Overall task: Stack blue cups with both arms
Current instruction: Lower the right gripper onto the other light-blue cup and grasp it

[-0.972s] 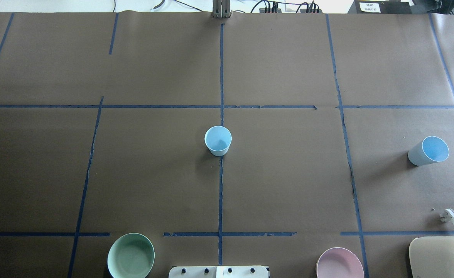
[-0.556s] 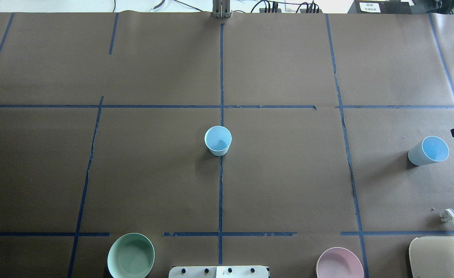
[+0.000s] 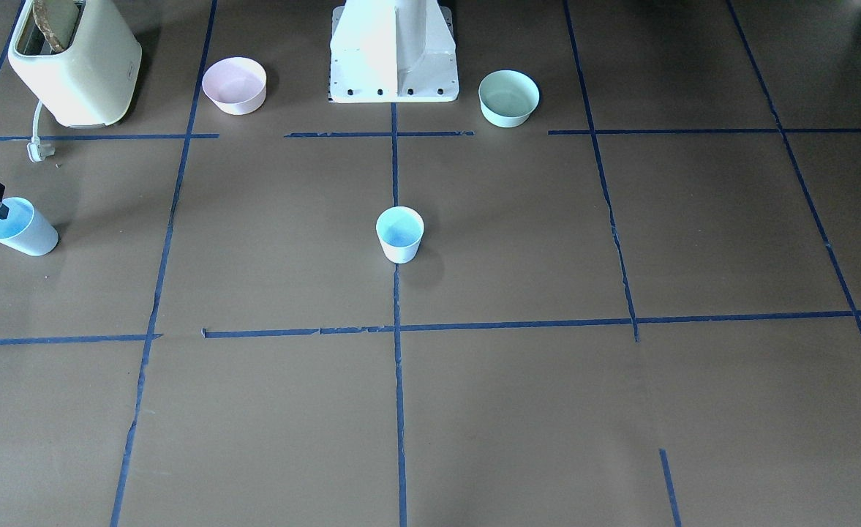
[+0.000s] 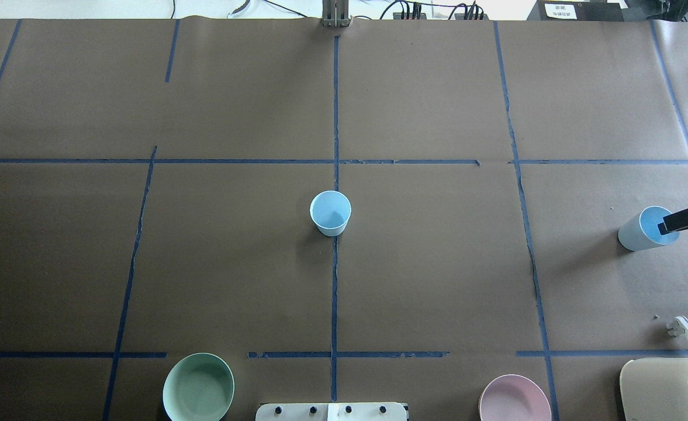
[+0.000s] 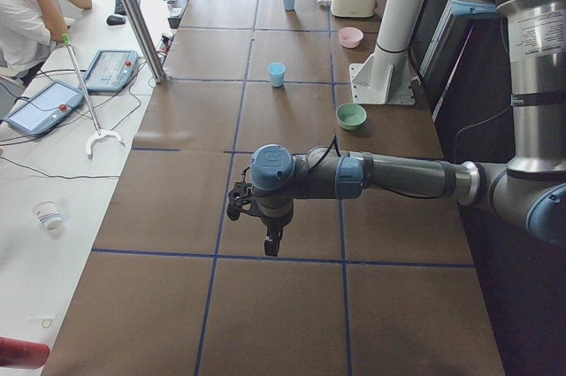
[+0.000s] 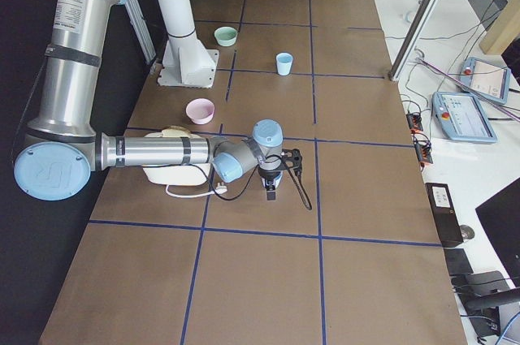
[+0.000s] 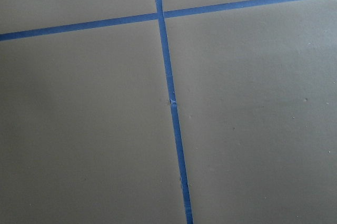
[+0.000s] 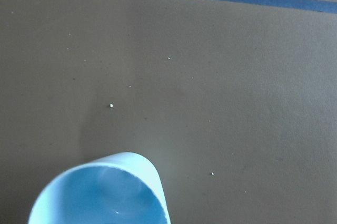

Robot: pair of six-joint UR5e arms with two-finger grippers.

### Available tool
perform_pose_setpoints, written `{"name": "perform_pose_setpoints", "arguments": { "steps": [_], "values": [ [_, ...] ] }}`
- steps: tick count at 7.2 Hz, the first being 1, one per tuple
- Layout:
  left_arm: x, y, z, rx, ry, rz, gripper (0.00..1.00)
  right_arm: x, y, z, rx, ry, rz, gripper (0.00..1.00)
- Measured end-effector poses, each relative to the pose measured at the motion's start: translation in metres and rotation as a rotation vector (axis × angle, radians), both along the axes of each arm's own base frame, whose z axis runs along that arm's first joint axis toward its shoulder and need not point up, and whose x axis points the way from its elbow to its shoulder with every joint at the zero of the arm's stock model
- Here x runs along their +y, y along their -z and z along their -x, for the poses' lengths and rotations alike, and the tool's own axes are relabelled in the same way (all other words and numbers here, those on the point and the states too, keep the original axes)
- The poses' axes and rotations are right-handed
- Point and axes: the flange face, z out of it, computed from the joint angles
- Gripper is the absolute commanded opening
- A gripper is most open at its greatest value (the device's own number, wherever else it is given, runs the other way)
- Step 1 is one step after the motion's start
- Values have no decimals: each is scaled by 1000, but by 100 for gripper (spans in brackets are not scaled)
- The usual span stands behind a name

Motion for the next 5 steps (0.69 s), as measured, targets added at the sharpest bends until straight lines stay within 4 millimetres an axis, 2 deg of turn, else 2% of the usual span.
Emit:
{"name": "perform_pose_setpoints", "arguments": {
  "steps": [1,2,5],
  "values": [
    [0,0,0,0,0,0,100,-1,-2,6,9,0,4,4],
    [0,0,0,0,0,0,100,-4,0,11,6,-16,17,0],
    [0,1,0,1,-1,-4,100,-13,13,20,-15,-39,28,0]
  ]
}}
